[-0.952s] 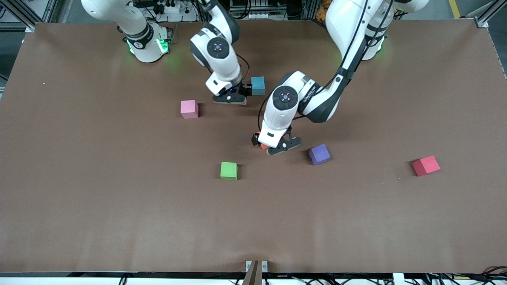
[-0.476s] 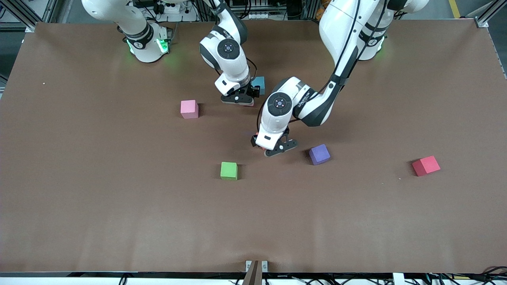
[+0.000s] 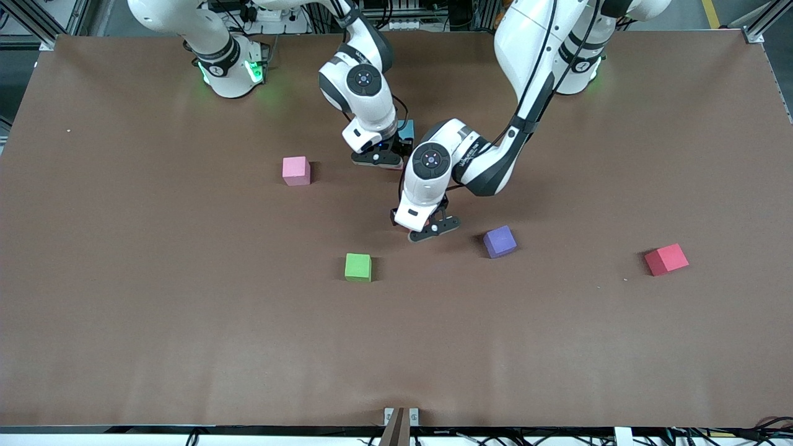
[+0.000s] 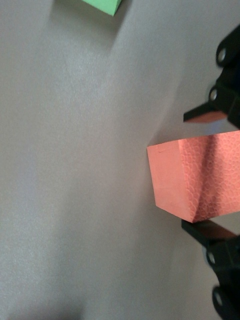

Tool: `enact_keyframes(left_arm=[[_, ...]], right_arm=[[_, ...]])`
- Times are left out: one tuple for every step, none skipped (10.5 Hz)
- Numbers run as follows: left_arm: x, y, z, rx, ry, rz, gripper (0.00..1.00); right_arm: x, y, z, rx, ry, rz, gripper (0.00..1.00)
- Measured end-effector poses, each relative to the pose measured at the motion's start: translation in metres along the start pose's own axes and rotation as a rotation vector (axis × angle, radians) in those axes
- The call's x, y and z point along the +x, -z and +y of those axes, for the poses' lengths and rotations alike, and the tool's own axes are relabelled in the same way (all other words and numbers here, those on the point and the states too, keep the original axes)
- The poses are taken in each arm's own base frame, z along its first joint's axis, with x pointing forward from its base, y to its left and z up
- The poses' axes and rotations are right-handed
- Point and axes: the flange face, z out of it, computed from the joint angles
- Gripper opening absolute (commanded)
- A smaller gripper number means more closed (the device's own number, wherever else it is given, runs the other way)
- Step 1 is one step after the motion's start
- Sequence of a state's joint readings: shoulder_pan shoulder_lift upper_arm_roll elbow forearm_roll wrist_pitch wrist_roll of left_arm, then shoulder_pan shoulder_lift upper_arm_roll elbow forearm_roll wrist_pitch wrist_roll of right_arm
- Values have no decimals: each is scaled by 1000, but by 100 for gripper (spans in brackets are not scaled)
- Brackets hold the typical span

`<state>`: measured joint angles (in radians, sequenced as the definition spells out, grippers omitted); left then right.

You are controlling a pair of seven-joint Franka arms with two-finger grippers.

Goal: Arrange blocks into number 1

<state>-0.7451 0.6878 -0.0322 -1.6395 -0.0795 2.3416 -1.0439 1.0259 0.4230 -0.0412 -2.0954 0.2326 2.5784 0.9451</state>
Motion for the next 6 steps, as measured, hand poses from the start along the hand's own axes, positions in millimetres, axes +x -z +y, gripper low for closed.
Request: enact_keyframes(left_arm=[[3, 5, 2, -10, -5, 7, 0], [10, 16, 3, -24, -18, 23, 0], [21, 34, 2, -37, -36, 44, 0], [31, 52, -1, -43, -54, 59, 0], [40, 73, -7, -47, -74, 73, 0], [49, 92, -13, -47, -92, 81, 0]], right_arm=[[-3, -3, -2, -1, 4, 0, 57], [-7, -6, -4, 0, 7, 1, 57], [-9, -8, -7, 8, 9, 8, 57], [-11, -11, -9, 14, 9, 12, 58], [-12, -12, -12, 16, 7, 14, 58], [-11, -12, -13, 18, 6, 14, 60]])
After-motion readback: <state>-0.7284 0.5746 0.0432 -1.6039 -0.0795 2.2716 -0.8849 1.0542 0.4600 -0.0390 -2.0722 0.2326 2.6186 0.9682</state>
